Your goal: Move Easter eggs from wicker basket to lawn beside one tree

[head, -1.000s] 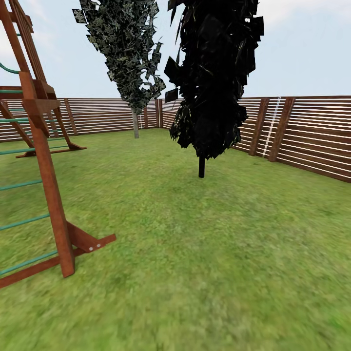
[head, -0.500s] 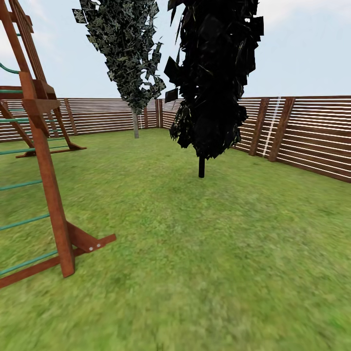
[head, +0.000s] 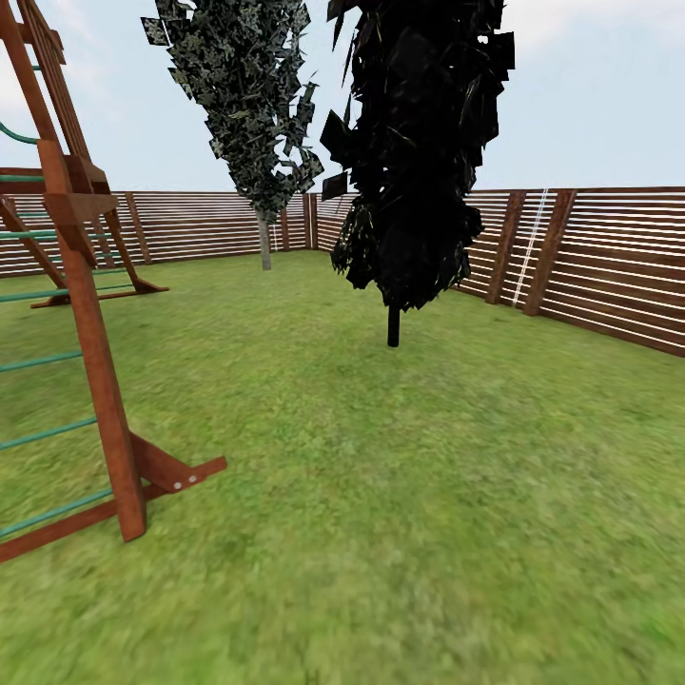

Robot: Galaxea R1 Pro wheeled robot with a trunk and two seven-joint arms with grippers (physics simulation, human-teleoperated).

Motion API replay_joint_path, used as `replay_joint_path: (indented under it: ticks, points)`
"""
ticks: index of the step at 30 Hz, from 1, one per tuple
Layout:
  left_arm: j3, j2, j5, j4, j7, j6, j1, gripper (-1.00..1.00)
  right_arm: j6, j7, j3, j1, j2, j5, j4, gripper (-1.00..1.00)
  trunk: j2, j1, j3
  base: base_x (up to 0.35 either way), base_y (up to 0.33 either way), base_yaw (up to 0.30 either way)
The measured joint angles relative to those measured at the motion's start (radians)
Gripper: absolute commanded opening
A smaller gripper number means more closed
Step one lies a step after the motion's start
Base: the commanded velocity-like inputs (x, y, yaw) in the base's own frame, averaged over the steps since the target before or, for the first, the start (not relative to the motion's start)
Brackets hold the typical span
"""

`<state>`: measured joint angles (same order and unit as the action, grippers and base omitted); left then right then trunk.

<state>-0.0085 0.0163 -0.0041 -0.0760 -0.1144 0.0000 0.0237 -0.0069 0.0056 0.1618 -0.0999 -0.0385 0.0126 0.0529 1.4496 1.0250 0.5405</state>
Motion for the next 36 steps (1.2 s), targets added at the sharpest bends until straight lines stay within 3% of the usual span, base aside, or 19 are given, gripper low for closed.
replay_joint_path:
  ticks: [36]
  points:
    - [0.000, 0.000, 0.000, 0.000, 0.000, 0.000, 0.000, 1.00, 0.000, 0.000, 0.000, 0.000, 0.000, 0.000, 0.000, 1.00, 0.000, 0.000, 0.000, 0.000, 0.000, 0.000]
